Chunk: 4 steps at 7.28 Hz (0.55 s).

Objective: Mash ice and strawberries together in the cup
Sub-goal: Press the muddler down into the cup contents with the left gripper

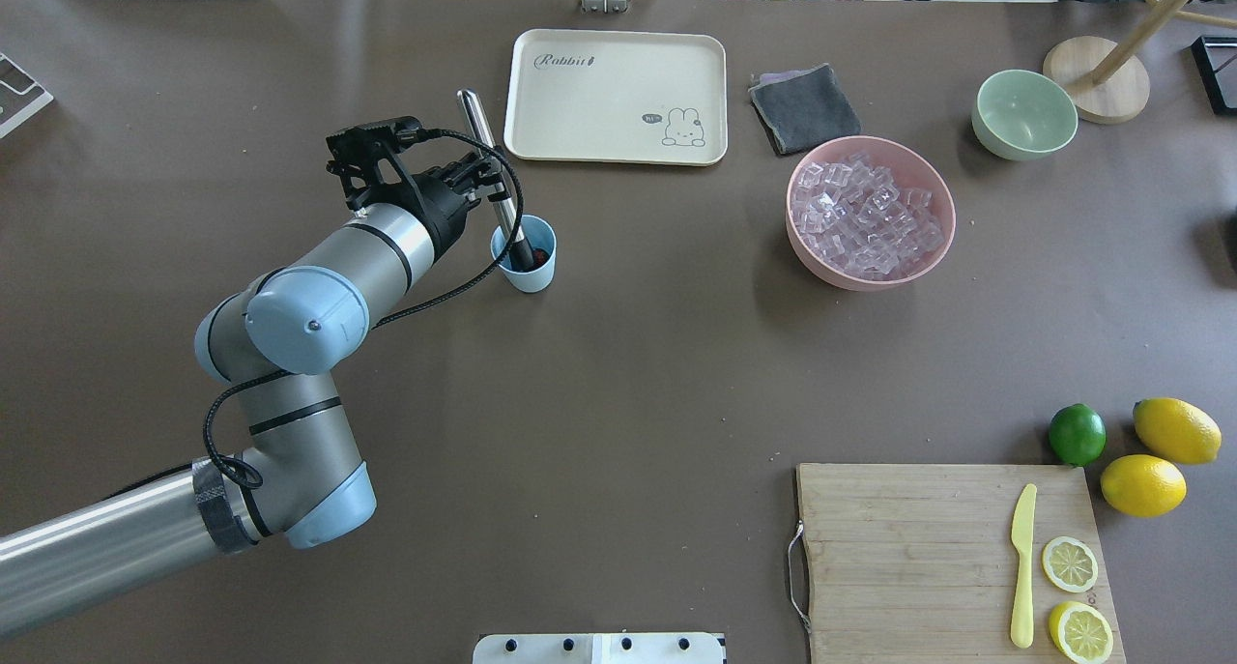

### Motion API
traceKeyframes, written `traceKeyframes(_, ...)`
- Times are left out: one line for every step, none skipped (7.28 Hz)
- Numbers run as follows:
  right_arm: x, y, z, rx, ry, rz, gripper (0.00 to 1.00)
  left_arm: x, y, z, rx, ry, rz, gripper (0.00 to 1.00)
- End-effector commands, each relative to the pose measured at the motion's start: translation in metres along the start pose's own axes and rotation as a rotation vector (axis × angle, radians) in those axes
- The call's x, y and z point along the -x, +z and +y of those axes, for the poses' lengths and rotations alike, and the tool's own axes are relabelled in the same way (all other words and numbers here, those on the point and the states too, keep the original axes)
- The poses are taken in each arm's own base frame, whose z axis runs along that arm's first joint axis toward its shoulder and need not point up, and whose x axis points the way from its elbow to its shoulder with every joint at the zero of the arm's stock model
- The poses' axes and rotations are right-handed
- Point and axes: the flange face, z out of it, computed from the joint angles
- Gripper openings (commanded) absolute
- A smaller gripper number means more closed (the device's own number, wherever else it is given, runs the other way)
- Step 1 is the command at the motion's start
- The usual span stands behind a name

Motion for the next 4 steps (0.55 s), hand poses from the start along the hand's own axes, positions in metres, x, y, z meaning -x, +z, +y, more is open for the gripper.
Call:
traceKeyframes(0.000,0.000,0.001,0.001,0.001,0.000,0.99,0.001,0.003,0.006,0.005,0.004,-0.006,0.00)
traceKeyframes(0.000,0.001,0.002,0.002,0.004,-0.001,0.99,-0.013,-0.009,-0.015,-0.009,-0.013,0.034,0.00)
traceKeyframes(-0.001,0.001,0.003,0.002,0.003,-0.001,0.99,-0.014,-0.016,-0.054,-0.002,-0.027,0.066,0.00)
traceKeyframes(0.000,0.001,0.003,0.002,0.004,-0.001,0.99,-0.004,-0.024,-0.104,0.029,-0.038,0.096,0.00)
